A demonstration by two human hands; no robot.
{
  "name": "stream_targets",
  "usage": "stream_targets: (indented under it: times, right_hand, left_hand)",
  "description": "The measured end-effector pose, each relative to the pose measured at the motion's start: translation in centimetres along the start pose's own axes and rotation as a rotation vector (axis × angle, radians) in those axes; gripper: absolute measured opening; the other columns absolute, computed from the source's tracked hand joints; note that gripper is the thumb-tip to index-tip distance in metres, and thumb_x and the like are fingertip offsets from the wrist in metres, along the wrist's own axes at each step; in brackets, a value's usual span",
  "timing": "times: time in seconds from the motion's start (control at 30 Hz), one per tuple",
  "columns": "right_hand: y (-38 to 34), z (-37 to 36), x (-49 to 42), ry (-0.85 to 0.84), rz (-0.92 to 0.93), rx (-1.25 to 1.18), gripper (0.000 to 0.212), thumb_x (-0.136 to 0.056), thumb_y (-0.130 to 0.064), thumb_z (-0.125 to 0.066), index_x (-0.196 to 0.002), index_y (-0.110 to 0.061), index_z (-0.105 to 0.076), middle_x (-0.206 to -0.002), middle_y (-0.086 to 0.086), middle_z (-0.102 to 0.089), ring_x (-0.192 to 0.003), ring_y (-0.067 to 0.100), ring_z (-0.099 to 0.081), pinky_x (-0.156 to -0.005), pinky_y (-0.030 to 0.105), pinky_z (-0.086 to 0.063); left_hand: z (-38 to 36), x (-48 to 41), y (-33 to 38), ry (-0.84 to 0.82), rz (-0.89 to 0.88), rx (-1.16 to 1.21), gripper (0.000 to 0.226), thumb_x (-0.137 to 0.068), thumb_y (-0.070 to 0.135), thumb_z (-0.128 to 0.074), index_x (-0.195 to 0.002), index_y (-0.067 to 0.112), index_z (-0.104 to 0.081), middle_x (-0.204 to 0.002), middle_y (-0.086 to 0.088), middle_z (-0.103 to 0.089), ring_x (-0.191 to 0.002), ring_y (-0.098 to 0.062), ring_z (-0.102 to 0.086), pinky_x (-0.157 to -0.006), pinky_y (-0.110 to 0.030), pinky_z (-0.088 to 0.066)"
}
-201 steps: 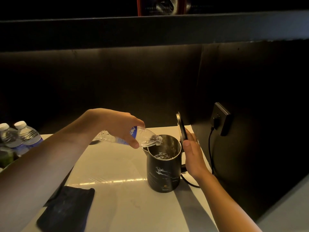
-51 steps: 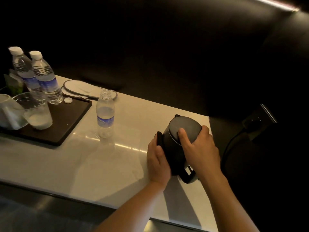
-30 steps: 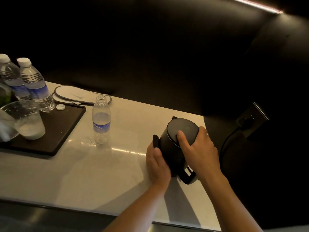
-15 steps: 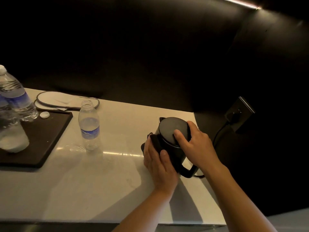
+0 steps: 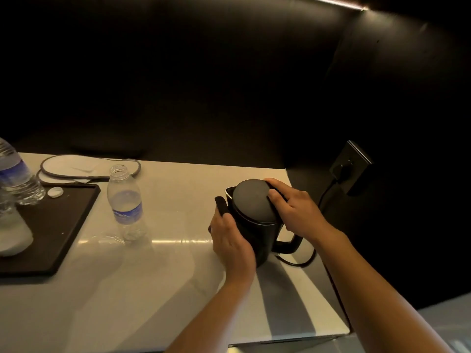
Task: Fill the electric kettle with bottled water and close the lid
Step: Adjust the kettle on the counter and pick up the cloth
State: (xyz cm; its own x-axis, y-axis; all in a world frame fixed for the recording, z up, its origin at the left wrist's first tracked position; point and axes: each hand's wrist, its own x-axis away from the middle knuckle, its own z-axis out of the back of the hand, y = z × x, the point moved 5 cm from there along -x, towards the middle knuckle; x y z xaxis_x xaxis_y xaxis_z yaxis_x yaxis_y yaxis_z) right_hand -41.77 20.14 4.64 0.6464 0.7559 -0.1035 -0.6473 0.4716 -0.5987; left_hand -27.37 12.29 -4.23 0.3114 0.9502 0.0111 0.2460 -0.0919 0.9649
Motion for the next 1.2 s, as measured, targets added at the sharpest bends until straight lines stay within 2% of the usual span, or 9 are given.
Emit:
stream_targets:
  times: [0.07, 0.17, 0.3, 0.43, 0.57, 0.73, 0.87, 1.0, 1.2]
  right_hand:
    - [0.0, 0.1, -0.3, -0.013, 0.015, -0.032, 0.044, -0.104, -0.052, -0.038, -0.146, -0.045, -0.048, -0.118, -0.010, -0.064, -0.072, -0.003, -0.054, -0.067, 0.023, -0.047]
    - [0.1, 0.2, -0.5, -0.056, 0.027, -0.074, 0.043, -0.106, -0.046, -0.039, -0.148, -0.040, -0.049, -0.125, -0.009, -0.061, -0.077, -0.002, -0.052, -0.065, 0.018, -0.042]
    - [0.1, 0.3, -1.0, -0.091, 0.039, -0.094, 0.042, -0.106, -0.045, -0.040, -0.147, -0.042, -0.049, -0.133, -0.010, -0.058, -0.080, -0.001, -0.051, -0.063, 0.016, -0.040]
    - [0.3, 0.2, -1.2, -0.095, 0.042, -0.106, 0.041, -0.106, -0.047, -0.042, -0.146, -0.045, -0.051, -0.137, -0.009, -0.059, -0.082, -0.002, -0.053, -0.063, 0.013, -0.038]
    - [0.3, 0.2, -1.3, -0.094, 0.043, -0.120, 0.038, -0.105, -0.048, -0.043, -0.141, -0.049, -0.054, -0.136, -0.011, -0.061, -0.080, 0.002, -0.057, -0.056, 0.015, -0.045]
    - [0.4, 0.3, -1.6, -0.044, 0.014, -0.189, 0.033, -0.104, -0.046, -0.048, -0.134, -0.046, -0.062, -0.116, -0.028, -0.062, -0.089, 0.005, -0.061, -0.052, 0.009, -0.044]
    - [0.4, 0.2, -1.8, -0.025, -0.010, -0.227, 0.034, -0.103, -0.045, -0.050, -0.134, -0.041, -0.065, -0.109, -0.036, -0.058, -0.093, -0.002, -0.059, -0.053, 0.003, -0.042]
    - [0.3, 0.2, -1.8, -0.022, -0.014, -0.215, 0.034, -0.104, -0.043, -0.049, -0.134, -0.038, -0.065, -0.107, -0.036, -0.058, -0.089, -0.001, -0.059, -0.051, 0.004, -0.041]
    - [0.1, 0.5, -1.5, -0.019, 0.016, -0.170, 0.033, -0.108, -0.033, -0.042, -0.127, -0.029, -0.069, -0.093, -0.024, -0.064, -0.065, -0.019, -0.057, -0.053, 0.007, -0.041]
  left_hand:
    - [-0.1, 1.2, 0.5, 0.040, -0.155, -0.047, 0.045, -0.101, 0.050, -0.029, -0.144, 0.048, -0.042, -0.136, 0.034, -0.049, -0.132, -0.007, -0.045, -0.108, -0.033, -0.038]
    - [0.2, 0.5, -1.1, 0.016, -0.194, -0.077, 0.049, -0.102, 0.041, -0.031, -0.147, 0.026, -0.045, -0.141, 0.004, -0.055, -0.131, -0.019, -0.050, -0.107, -0.043, -0.043]
    - [1.2, -1.8, -3.3, -0.060, -0.001, 0.059, 0.042, -0.095, 0.046, -0.038, -0.128, 0.034, -0.061, -0.119, -0.001, -0.068, -0.114, -0.026, -0.062, -0.094, -0.047, -0.052]
    - [1.2, -4.3, -4.1, -0.188, 0.252, 0.169, 0.043, -0.092, 0.045, -0.044, -0.109, 0.017, -0.073, -0.112, -0.022, -0.070, -0.114, -0.048, -0.058, -0.099, -0.060, -0.048]
    - [0.2, -4.2, -2.3, -0.204, 0.438, 0.177, 0.049, -0.089, 0.059, -0.038, -0.096, 0.032, -0.079, -0.098, -0.005, -0.079, -0.103, -0.031, -0.070, -0.081, -0.041, -0.059]
    - [-0.5, -1.4, -0.2, -0.134, 0.174, 0.186, 0.057, -0.091, 0.060, -0.037, -0.137, 0.032, -0.056, -0.133, -0.009, -0.063, -0.124, -0.028, -0.059, -0.106, -0.052, -0.047]
    - [0.1, -1.1, -1.1, -0.148, -0.029, 0.083, 0.050, -0.099, 0.046, -0.033, -0.139, 0.023, -0.052, -0.130, -0.011, -0.062, -0.122, -0.030, -0.057, -0.103, -0.053, -0.048]
    - [0.9, -2.8, -2.6, -0.203, 0.104, 0.133, 0.042, -0.092, 0.051, -0.040, -0.113, 0.026, -0.067, -0.104, -0.007, -0.070, -0.102, -0.029, -0.064, -0.082, -0.035, -0.055]
    - [0.4, -5.6, -2.1, -0.352, 0.462, 0.128, 0.046, -0.094, 0.047, -0.044, -0.097, 0.018, -0.080, -0.100, -0.015, -0.077, -0.099, -0.032, -0.069, -0.078, -0.039, -0.057]
